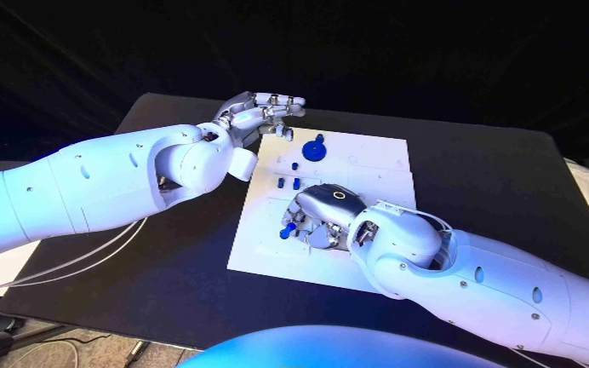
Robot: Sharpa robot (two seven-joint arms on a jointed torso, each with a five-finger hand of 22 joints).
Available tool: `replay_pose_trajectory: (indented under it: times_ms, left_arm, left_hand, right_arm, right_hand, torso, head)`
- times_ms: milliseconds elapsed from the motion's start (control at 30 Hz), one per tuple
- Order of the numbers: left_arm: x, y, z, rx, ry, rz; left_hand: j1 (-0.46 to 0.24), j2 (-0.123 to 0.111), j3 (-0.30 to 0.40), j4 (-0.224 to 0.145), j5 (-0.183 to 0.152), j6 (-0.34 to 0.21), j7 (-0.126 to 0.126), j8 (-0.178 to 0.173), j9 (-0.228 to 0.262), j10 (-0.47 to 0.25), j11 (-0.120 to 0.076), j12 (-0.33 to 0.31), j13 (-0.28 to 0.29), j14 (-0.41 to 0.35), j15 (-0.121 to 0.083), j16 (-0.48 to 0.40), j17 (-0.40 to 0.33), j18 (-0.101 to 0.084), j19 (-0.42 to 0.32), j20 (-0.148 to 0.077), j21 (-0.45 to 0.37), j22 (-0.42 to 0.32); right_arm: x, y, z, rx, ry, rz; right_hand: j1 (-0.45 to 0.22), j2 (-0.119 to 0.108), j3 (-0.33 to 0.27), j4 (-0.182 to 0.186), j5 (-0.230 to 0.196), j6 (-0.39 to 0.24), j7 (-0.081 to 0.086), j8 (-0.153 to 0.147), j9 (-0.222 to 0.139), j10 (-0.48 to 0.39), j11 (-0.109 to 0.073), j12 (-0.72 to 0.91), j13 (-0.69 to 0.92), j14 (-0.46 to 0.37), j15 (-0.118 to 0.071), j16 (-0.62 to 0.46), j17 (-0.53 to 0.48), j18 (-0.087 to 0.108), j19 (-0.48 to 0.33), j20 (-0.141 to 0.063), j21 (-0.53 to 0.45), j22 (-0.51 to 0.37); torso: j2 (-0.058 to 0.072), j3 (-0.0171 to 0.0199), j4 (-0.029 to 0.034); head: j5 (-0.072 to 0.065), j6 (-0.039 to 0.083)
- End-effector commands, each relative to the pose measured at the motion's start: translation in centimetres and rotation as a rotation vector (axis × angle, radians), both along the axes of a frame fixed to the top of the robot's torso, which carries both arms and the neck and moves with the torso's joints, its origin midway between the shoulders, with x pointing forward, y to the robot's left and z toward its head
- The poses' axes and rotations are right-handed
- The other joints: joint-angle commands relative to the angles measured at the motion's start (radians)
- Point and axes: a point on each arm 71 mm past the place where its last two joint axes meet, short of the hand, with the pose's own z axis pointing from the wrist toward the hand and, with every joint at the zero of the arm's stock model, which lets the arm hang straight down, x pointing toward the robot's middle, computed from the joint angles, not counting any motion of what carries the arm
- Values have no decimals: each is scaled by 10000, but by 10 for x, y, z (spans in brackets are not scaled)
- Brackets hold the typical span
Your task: Assemble the parts on the task board
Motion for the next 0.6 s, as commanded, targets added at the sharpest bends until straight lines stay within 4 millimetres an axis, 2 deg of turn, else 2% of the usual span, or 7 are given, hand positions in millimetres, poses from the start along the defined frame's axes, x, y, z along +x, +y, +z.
replay_pose_trajectory:
  times_ms: [33, 433, 533, 600]
  left_arm:
    - [-1, -3, 1, -83, -69, -196]
    - [-1, -2, 1, -86, -76, -192]
    - [-1, -3, 1, -85, -73, -196]
    - [-1, -3, 1, -85, -70, -198]
  left_hand:
    - [16, 25, -58, -22, 52, -72, 29, 11, -13, -57, 8, 35, -14, -82, -12, -14, -14, 100, 34, 71, -55, -9]
    - [27, 30, -57, -29, 54, -71, 27, 14, -13, -60, 6, 43, -13, -83, -13, -13, -15, 101, 34, 71, -58, -12]
    - [27, 30, -57, -29, 54, -71, 27, 14, -13, -60, 6, 43, -13, -83, -13, -13, -15, 101, 34, 71, -58, -12]
    - [27, 30, -57, -29, 54, -71, 27, 14, -13, -60, 6, 43, -13, -83, -13, -13, -15, 101, 34, 71, -58, -12]
  right_arm:
    - [-1, 2, -3, -304, -201, 150]
    - [-4, 7, -6, -630, -454, 285]
    - [-4, 8, -7, -757, -447, 328]
    - [-4, 8, -8, -849, -422, 315]
  right_hand:
    - [-11, 96, 58, 14, 51, 38, -6, 11, 19, 187, -141, 51, -18, 397, -57, 40, 5, -39, 59, -24, 50, 10]
    - [-132, 31, 71, 8, 36, -58, 17, -64, 1, 114, -110, -64, -35, 392, -25, 35, -16, -39, 39, -7, 32, -18]
    - [-623, -317, -90, 175, 172, -670, 167, -397, -143, -537, 99, -500, -106, 372, 153, 11, -70, -41, -41, 97, -66, -147]
    - [-951, -631, -359, 277, 278, -1315, 160, -405, -268, -981, 181, -708, -100, 356, 225, -15, -120, -22, -92, 172, -142, -248]
  torso:
    - [1, -4, -2]
    - [0, -8, -3]
    - [-11, -8, -2]
    - [-13, -10, -1]
  head:
    - [2, -25]
    - [-22, -12]
    - [-22, 4]
    - [-26, 2]
